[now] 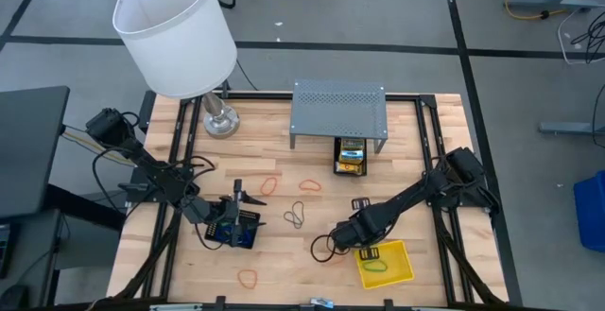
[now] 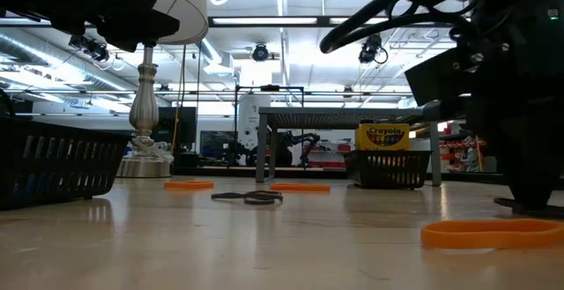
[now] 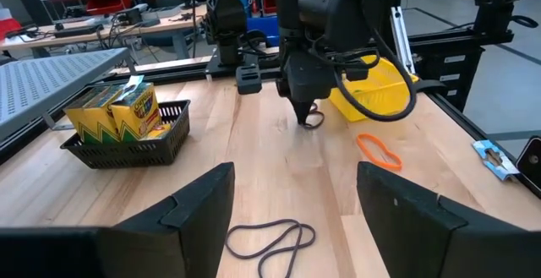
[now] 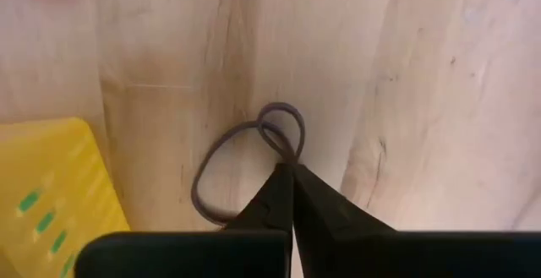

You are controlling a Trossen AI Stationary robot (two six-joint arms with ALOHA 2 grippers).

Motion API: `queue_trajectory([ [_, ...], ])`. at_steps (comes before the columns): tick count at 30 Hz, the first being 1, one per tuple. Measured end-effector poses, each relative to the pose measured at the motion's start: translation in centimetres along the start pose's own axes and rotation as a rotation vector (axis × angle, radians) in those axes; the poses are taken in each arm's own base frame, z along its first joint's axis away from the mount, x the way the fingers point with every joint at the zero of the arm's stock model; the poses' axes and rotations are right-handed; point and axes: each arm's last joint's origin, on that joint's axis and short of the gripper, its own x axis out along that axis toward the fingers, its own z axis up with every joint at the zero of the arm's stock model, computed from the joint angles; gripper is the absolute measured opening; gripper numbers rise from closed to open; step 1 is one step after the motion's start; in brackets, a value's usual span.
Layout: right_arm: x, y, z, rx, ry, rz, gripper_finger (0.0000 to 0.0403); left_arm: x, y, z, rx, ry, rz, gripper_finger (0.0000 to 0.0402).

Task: Pick & Place Office Desk Supplies
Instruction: Put the brown rubber band into the yellow bin

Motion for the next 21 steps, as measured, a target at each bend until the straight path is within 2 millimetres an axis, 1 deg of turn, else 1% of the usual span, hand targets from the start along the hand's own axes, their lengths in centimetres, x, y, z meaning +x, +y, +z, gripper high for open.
queue_trajectory([
  [2, -0.6, 0.1, 0.2, -0.005, 0.007, -0.04, 0.0002, 0.0, 0.0, 0.0, 0.001, 0.001, 0.0, 0.0252],
  [4, -1.6, 0.2, 0.5, -0.005, 0.004, -0.06, 0.0002, 0.0, 0.0, 0.0, 0.002, 0.002, 0.0, 0.0252],
  [9, -4.7, 0.7, 0.8, -0.009, 0.016, -0.121, 0.0001, 0.0, 0.0, 0.0, 0.001, 0.004, 0.0, 0.0252],
  [14, -8.4, 1.9, 0.7, -0.013, 0.033, -0.135, 0.0001, 0.0, 0.0, -0.1, 0.001, 0.005, 0.0, 0.0252],
  [19, -12.7, 3.6, 0.1, 0.007, 0.039, -0.06, 0.0, 0.0, 0.0, -0.1, 0.002, 0.005, 0.0, 0.0252],
  [21, -13.8, 4.4, -0.1, 0.022, 0.024, -0.003, 0.0, 0.0, 0.0, -0.1, 0.002, 0.005, 0.0, 0.0252],
])
